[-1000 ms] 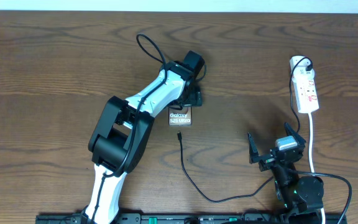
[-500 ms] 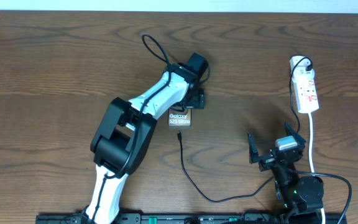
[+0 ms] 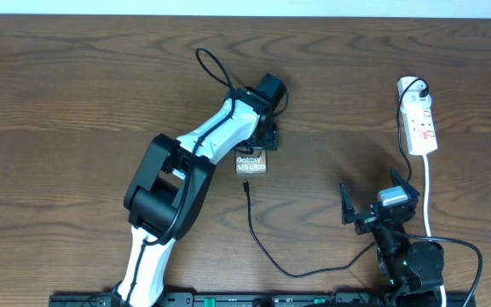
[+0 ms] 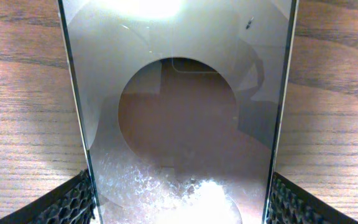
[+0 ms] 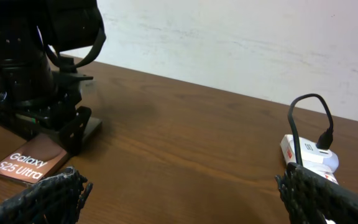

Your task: Plug charger to phone and switch on socket

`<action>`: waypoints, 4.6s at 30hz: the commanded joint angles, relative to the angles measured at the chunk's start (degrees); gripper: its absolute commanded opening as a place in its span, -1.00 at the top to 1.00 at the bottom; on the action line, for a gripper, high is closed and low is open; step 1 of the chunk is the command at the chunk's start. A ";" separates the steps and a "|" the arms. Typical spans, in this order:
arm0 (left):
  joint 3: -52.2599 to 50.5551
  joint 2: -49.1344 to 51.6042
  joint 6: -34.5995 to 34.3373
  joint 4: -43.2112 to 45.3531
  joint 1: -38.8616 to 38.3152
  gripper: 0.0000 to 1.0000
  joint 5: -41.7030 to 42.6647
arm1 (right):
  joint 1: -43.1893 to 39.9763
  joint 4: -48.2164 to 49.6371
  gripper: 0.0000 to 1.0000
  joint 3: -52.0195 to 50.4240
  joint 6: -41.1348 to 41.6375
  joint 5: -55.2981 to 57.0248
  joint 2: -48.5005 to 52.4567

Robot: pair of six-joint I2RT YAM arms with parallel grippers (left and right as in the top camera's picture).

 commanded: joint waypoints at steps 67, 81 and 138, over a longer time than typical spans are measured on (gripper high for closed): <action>-1.86 -9.42 8.02 0.31 6.23 -0.54 31.69 | 5.79 -27.19 -0.49 53.37 27.30 -32.11 82.71; -1.86 -9.42 8.24 0.50 6.23 -0.54 31.69 | 12.33 -6.27 -0.36 53.37 37.86 -32.02 97.94; -1.77 -9.51 13.33 -1.05 24.04 -0.71 56.68 | 21.35 -12.39 0.98 53.40 27.02 -14.05 97.63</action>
